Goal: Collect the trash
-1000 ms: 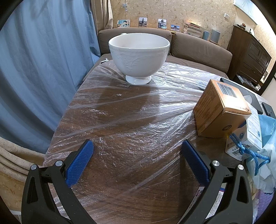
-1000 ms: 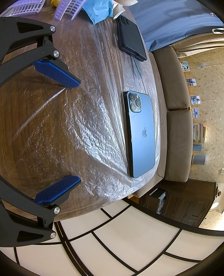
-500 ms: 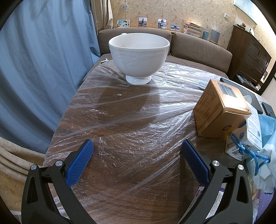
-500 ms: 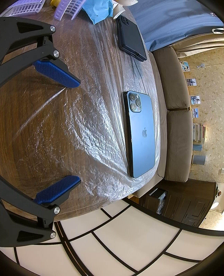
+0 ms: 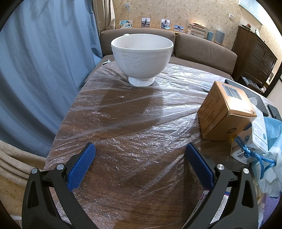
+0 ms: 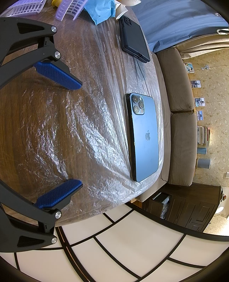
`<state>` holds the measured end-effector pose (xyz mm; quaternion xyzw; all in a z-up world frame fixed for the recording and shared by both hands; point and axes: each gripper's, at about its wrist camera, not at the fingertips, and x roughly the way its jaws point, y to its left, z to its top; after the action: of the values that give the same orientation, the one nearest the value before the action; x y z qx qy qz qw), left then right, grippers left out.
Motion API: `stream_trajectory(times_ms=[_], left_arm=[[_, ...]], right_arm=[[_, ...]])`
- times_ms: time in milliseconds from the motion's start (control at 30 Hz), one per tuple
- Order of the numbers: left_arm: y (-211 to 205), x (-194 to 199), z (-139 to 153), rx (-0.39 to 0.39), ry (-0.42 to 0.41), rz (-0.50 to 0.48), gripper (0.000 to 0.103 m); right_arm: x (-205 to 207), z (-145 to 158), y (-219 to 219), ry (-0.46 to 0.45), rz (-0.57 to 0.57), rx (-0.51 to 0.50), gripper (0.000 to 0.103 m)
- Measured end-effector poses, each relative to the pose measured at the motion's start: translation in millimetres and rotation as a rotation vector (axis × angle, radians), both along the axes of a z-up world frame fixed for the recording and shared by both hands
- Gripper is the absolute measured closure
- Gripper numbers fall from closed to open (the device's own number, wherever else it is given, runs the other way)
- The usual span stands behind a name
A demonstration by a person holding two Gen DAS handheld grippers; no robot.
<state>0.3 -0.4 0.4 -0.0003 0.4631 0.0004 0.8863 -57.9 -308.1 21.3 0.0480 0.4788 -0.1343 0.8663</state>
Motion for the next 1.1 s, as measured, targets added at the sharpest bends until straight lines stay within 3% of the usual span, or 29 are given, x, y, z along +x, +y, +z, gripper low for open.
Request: stream_trajectory(times_ms=[1100], left_arm=[[-0.5,0.5,0.4,0.002,0.007,-0.024,0.001]], right_arm=[[-0.7,2.1,0.8,0.013,-0.037,0.013,0.004]])
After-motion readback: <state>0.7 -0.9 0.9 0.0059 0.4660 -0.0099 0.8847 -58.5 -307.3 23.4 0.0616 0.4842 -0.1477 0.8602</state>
